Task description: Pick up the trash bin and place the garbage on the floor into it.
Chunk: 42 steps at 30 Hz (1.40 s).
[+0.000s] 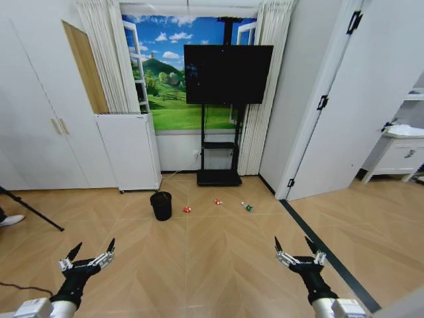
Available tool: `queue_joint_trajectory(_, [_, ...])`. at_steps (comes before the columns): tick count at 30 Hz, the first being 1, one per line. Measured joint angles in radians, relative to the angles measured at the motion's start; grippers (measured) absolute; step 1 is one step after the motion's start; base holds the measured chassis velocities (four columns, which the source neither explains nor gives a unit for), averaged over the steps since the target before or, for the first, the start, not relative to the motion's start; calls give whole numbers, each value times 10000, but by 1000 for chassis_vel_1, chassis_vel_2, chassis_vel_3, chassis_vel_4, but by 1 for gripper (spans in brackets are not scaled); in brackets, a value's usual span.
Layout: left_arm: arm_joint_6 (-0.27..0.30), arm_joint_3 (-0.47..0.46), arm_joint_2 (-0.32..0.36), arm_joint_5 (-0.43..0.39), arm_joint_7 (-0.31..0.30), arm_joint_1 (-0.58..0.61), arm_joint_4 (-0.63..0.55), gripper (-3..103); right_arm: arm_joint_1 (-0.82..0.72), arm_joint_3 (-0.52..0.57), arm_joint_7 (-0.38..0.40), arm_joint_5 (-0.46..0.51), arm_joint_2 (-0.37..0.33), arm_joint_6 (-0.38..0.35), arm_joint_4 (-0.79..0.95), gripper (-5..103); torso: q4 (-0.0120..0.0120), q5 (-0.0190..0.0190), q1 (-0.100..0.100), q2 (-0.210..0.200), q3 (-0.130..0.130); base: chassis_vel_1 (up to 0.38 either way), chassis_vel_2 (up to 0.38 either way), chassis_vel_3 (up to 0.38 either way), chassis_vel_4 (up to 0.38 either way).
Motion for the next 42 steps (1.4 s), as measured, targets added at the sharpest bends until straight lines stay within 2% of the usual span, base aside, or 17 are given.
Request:
queue_joint_trajectory(14, [-21, 52, -5, 71, 12, 4, 7, 100, 15, -61, -238, -76, 24, 185, -161, 100, 0, 1, 4, -2, 3, -202, 203, 220, -216])
queue_joint_trajectory(22, [-27, 106, -5, 130, 34, 2, 27, 100, 38, -22, -217, -73, 50, 264, -222, 100, -1, -4, 5, -3, 3, -343, 344, 352, -357])
queue_joint_trajectory(23, [-27, 106, -3, 137, 34, 6, 26, 100, 37, -26, -216, -72, 57, 275, -226, 100, 0, 7, 7, -3, 3, -361, 368, 383, -393])
queue_joint_trajectory(26, [-30, 104, 0, 138, 41, 12, 28, 100, 32, -45, -213, -83, 76, 297, -230, 100, -2, -6, 6, -3, 2, -363, 364, 381, -367])
queue_joint_trajectory(28, [-39, 99, 0, 138, 48, 15, 26, 100, 36, -51, -213, -88, 76, 304, -236, 100, 2, 7, 9, -3, 5, -359, 363, 353, -363])
queue_joint_trajectory(31, [-45, 98, 0, 145, 50, 23, 28, 100, 50, -45, -213, -92, 58, 314, -263, 100, 0, -8, 5, -1, 1, -348, 349, 375, -360])
queue_joint_trajectory(34, [-49, 104, 1, 146, 52, 31, 26, 100, 67, -22, -210, -91, 16, 317, -284, 100, 1, 11, 5, -3, 3, -334, 333, 350, -337])
queue_joint_trajectory(35, [-50, 117, 2, 141, 51, 31, 26, 100, 71, -9, -208, -89, 1, 317, -289, 100, 1, -5, 4, -1, 1, -350, 352, 368, -319])
queue_joint_trajectory(37, [-49, 132, 7, 139, 51, 32, 26, 100, 76, -7, -205, -88, -4, 318, -294, 100, -2, -8, 2, -2, 1, -339, 342, 368, -341])
queue_joint_trajectory(39, [-63, 134, 14, 142, 52, 40, 24, 100, 81, -8, -205, -93, -6, 318, -306, 100, 0, 11, 4, -2, 2, -337, 339, 331, -355])
queue_joint_trajectory(42, [-67, 134, 21, 141, 51, 44, 27, 100, 79, -16, -206, -119, 0, 318, -315, 100, 0, -10, 2, 0, 0, -367, 368, 333, -366])
